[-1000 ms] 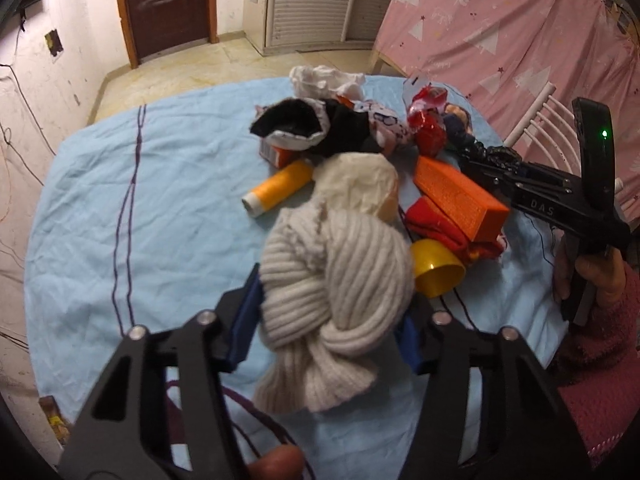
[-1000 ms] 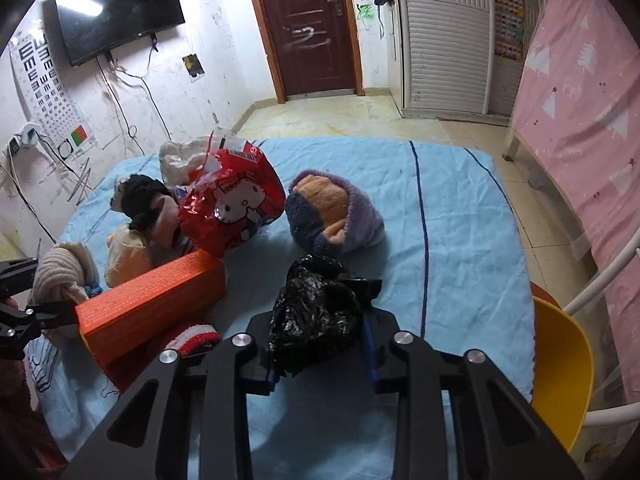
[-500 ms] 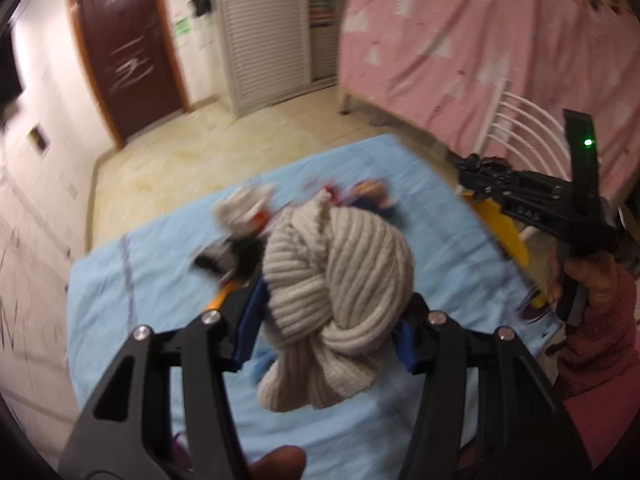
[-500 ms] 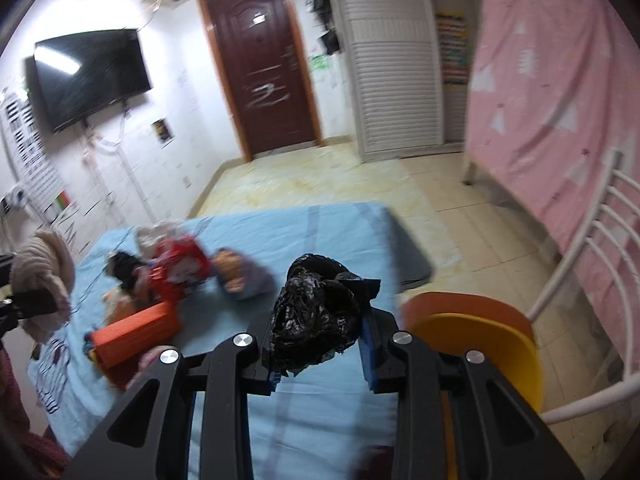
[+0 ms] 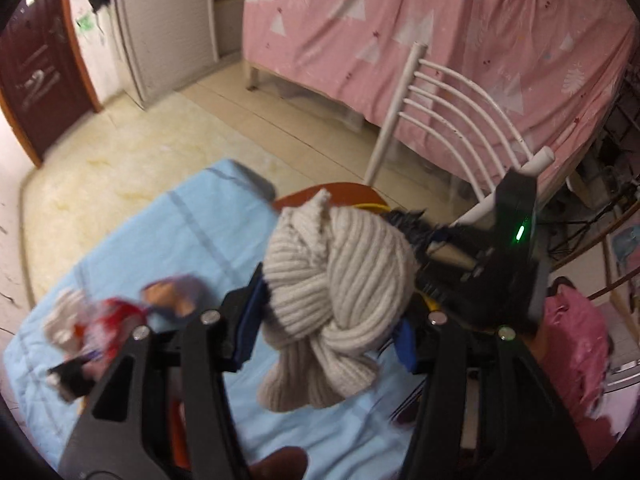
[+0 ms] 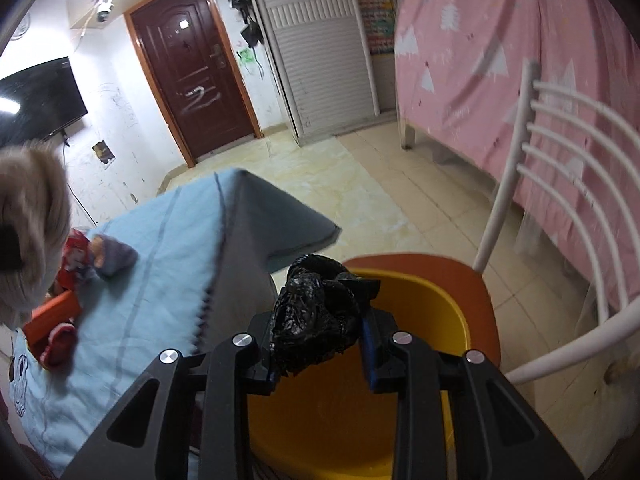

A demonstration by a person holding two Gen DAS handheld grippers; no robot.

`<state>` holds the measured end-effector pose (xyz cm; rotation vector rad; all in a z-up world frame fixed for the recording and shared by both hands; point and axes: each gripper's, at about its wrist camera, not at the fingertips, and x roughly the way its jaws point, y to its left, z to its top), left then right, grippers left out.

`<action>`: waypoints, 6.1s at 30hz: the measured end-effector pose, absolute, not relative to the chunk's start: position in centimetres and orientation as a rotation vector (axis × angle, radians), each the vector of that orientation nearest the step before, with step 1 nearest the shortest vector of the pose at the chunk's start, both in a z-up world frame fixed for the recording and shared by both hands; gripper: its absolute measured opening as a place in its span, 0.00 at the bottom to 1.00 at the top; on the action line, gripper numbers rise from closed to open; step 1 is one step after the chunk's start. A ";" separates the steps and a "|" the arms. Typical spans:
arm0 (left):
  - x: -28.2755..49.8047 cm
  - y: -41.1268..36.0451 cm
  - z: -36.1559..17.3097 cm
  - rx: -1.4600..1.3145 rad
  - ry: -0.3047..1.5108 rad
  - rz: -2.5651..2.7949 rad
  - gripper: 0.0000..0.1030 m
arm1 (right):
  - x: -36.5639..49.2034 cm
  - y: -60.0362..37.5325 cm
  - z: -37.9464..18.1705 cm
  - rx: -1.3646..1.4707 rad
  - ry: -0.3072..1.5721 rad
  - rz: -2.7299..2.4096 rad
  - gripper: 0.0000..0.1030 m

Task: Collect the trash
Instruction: 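Carry both items to the yellow bin and open both tools to drop them, then move both tools back over the bed toward the remaining trash, then grasp the white tissue with the left tool while the right tool grasps the purple-wrapped bread, then carry both items over the yellow bin and open both tools to drop them, then move both tools back over the bed toward the sock and red bag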

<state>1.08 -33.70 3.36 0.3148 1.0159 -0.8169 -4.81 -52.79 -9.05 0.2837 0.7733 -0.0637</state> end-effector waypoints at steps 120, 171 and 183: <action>11.0 -16.9 4.4 0.108 1.110 -0.492 0.19 | 1.4 -39.1 -2.5 0.130 0.728 0.115 0.25; 4.5 -32.4 4.2 0.320 1.094 -0.630 0.54 | -3.2 -47.7 -4.0 0.219 0.734 0.016 0.62; 6.6 -20.3 6.8 0.236 1.044 -0.492 0.55 | -0.5 -38.3 -1.4 0.111 0.744 0.166 0.62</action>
